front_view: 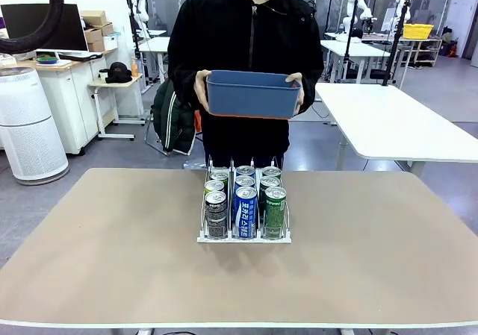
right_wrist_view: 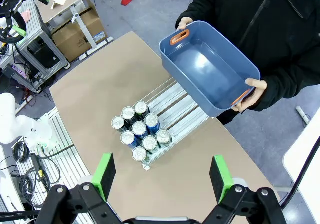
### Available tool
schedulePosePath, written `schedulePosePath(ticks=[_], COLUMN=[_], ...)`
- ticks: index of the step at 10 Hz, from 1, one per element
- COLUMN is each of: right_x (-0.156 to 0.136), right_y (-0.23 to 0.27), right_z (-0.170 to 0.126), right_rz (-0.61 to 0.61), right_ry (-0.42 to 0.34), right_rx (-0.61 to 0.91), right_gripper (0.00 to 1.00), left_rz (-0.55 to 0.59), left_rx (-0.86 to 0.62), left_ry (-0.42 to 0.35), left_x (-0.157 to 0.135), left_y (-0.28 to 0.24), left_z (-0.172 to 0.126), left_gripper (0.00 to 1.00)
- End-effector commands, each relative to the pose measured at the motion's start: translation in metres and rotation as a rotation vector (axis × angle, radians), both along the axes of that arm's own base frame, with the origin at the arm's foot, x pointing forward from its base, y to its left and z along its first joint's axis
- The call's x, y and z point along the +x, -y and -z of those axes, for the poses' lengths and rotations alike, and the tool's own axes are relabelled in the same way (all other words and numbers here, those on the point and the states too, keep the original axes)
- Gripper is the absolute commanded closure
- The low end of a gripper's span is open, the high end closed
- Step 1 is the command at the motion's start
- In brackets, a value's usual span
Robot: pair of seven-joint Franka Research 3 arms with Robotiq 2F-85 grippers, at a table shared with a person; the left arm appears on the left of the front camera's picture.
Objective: Fill the beverage cans into the dispenser.
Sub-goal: Place the picked Pepsi coke in the line of the Automatic Can Dispenser with the same cans.
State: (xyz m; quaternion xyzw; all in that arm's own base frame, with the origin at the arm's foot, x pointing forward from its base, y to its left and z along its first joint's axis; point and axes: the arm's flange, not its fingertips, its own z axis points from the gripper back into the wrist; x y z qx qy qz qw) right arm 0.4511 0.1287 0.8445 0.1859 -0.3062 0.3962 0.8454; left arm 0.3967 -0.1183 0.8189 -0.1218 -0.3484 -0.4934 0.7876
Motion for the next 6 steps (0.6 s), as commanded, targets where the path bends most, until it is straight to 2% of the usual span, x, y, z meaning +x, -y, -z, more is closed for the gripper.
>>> schedulePosePath(ticks=[1, 6], right_x=[-0.001, -0.001], right_y=[0.0005, 0.0005], right_z=[-0.0009, -0.0009], right_rz=[-0.002, -0.002], right_ry=[-0.001, -0.001], right_rx=[-0.001, -0.001], right_gripper=[0.0, 0.0], left_rz=[-0.001, -0.001], left_rx=[-0.003, -0.003], left_ry=[-0.006, -0.006], left_x=[-0.0008, -0.0008], left_y=[-0.0014, -0.0014], left_z=[-0.0013, -0.0013], left_gripper=[0.0, 0.0])
